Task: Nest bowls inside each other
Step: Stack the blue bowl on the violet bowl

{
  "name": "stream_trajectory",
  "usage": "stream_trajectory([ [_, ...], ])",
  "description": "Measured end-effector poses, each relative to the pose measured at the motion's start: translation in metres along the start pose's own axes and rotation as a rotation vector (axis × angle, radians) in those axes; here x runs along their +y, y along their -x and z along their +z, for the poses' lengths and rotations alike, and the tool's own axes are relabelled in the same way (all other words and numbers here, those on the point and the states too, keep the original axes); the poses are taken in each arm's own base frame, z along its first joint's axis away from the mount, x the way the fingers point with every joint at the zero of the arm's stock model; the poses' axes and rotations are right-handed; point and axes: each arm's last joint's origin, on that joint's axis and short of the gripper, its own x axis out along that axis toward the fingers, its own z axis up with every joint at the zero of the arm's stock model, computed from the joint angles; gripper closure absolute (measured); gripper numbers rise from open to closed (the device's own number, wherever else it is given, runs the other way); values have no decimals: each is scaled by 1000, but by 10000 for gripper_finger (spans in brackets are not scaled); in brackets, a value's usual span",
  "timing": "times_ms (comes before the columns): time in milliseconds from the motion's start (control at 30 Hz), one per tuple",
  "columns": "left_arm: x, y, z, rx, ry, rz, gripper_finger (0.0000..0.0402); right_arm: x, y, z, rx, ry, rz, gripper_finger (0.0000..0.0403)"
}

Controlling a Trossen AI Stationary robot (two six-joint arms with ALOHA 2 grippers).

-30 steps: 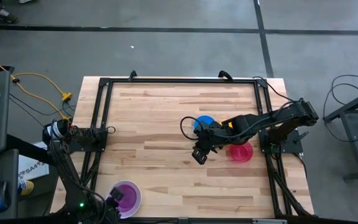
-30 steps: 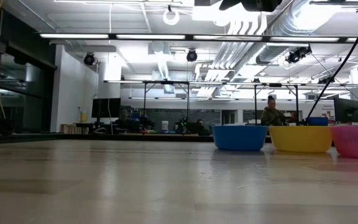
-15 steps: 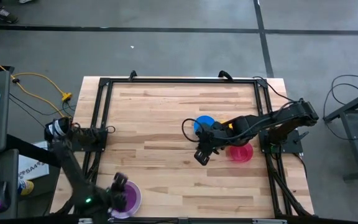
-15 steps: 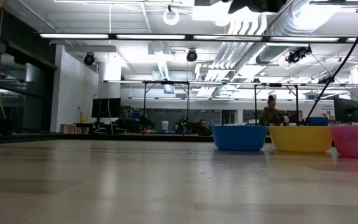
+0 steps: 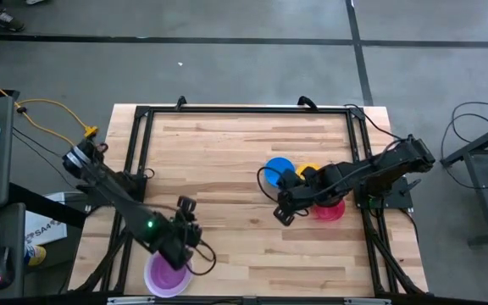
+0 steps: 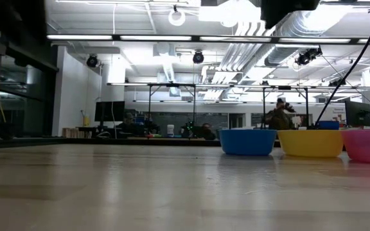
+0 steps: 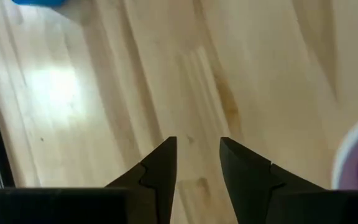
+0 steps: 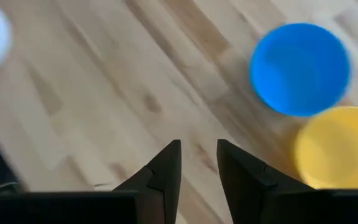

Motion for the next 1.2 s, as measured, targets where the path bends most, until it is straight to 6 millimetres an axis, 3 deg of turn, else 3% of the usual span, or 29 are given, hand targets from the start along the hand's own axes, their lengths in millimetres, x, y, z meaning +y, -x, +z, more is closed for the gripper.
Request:
stream_trajectory([
  [200,33,18,0,-95,15,-13,281,-7,-7,-10,32,91,-91,306],
  [367,59,28,-4,-134,40,-5,281,-18,-34,-19,117,171,-133,306],
  [500,77,23,-7,-197,54,-46,281,-33,-58,-16,156,210,-143,306],
  [733,106,-8,-23,-165,107,-77,281,-69,-73,22,138,174,-194,306],
  [967,129,-40,-33,-141,108,-125,281,-121,-84,63,163,66,-172,306],
  [1200,152,-61,-40,-213,112,-194,281,-160,-87,87,164,-41,-99,306],
])
